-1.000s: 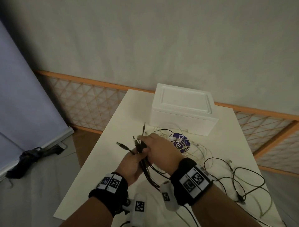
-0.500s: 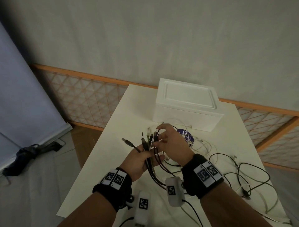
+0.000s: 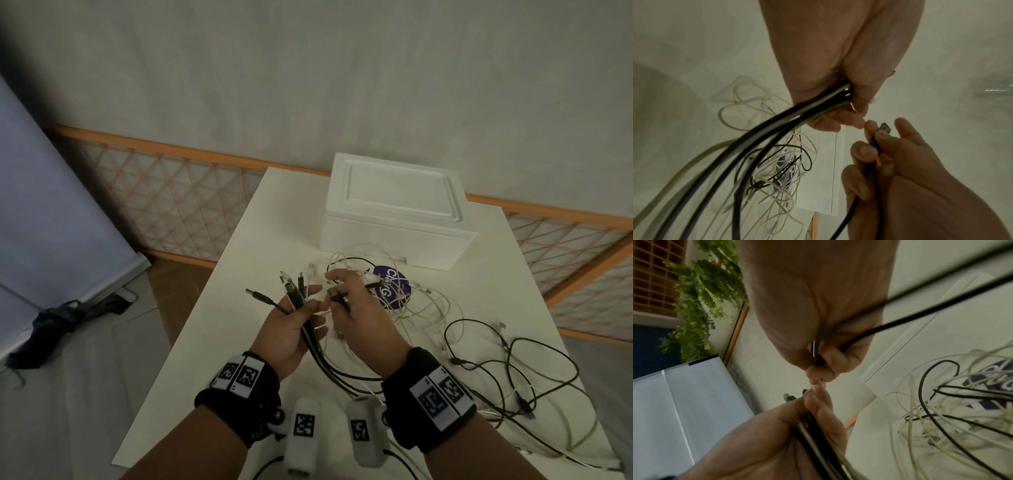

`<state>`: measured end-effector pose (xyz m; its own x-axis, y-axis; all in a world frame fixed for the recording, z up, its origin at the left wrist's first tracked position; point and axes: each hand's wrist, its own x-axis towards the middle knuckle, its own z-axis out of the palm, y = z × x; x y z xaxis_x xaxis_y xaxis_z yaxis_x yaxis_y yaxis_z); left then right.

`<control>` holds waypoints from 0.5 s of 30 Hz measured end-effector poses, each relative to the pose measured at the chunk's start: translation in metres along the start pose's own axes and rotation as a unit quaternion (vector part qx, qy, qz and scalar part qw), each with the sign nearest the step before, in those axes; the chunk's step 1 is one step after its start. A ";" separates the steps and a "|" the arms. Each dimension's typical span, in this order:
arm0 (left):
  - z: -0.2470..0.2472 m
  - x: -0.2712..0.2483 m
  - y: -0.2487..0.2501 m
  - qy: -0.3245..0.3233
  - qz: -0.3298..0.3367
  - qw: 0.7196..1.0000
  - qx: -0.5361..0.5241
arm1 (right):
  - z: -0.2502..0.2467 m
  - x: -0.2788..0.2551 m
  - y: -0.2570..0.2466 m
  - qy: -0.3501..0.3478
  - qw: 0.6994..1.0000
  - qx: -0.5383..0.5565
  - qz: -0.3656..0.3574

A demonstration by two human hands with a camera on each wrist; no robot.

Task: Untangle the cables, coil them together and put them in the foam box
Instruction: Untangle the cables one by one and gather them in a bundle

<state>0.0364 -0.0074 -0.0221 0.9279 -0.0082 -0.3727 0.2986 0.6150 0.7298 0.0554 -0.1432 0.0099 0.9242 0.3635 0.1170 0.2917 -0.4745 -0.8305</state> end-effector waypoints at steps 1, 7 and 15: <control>0.000 0.001 -0.001 0.004 0.000 1.000 -0.004 | 0.000 0.000 -0.001 -0.019 1.000 -0.019 -0.008; -0.003 0.002 -0.004 -0.017 -0.011 0.999 -0.025 | -0.001 0.002 -0.007 -0.054 0.997 -0.056 -0.025; 0.002 0.003 -0.005 0.027 0.025 0.999 -0.040 | 0.001 -0.002 -0.001 -0.066 0.991 -0.110 0.038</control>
<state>0.0377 -0.0123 -0.0256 0.9273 0.0646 -0.3687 0.2319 0.6741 0.7013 0.0530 -0.1423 0.0099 0.9094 0.4150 -0.0264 0.2822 -0.6626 -0.6938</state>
